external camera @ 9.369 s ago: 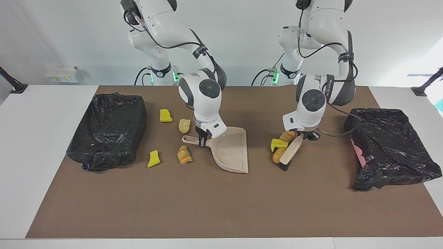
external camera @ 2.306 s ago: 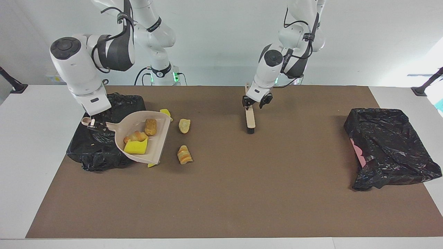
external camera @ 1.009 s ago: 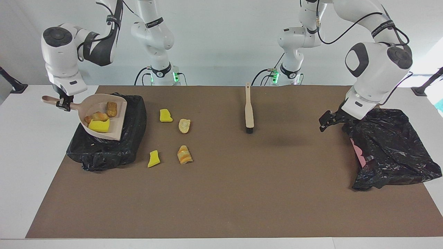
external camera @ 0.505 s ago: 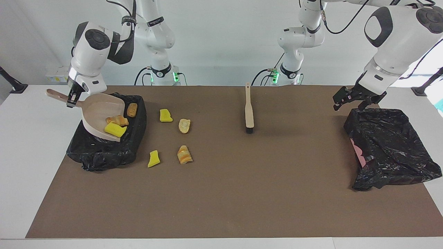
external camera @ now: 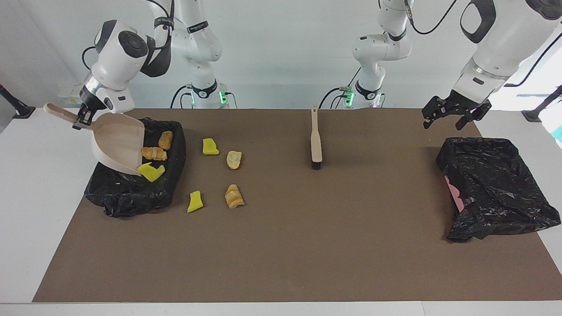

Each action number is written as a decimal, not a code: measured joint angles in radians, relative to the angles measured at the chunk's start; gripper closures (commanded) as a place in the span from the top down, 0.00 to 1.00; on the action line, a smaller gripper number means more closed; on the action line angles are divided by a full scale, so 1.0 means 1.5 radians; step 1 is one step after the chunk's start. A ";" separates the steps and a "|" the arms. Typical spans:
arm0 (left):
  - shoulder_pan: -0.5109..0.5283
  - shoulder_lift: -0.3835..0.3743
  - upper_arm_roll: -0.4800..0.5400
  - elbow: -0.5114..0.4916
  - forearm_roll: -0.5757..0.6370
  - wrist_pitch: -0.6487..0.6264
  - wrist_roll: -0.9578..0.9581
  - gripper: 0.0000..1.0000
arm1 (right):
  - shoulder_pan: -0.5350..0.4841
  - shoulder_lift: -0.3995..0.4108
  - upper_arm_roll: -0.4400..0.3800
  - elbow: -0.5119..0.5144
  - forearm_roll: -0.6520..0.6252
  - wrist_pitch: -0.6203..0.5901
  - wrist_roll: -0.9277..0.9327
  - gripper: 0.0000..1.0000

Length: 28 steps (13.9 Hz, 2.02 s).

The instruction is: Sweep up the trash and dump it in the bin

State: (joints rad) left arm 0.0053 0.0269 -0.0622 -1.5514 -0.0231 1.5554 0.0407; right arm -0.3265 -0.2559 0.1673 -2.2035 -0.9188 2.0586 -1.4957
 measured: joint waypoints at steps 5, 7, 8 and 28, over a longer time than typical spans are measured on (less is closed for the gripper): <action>0.002 -0.001 0.009 0.000 0.001 0.000 0.000 1.00 | 0.029 -0.005 0.002 0.031 -0.009 -0.036 0.000 0.00; 0.002 -0.001 0.008 0.000 0.001 0.000 0.000 1.00 | 0.032 -0.005 0.003 0.044 -0.010 -0.036 -0.002 0.00; 0.002 -0.001 0.007 0.000 0.001 0.000 0.000 1.00 | 0.035 -0.005 0.005 0.049 -0.011 -0.040 -0.004 0.00; -0.069 -0.001 0.079 0.000 0.001 0.014 0.018 1.00 | 0.161 0.123 0.010 0.219 0.252 -0.132 0.289 0.00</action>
State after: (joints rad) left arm -0.0988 0.0251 0.0562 -1.5521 -0.0212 1.5759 0.0674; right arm -0.0849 -0.0707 0.1816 -1.8753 -0.5403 1.8603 -1.0626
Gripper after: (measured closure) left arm 0.000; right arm 0.683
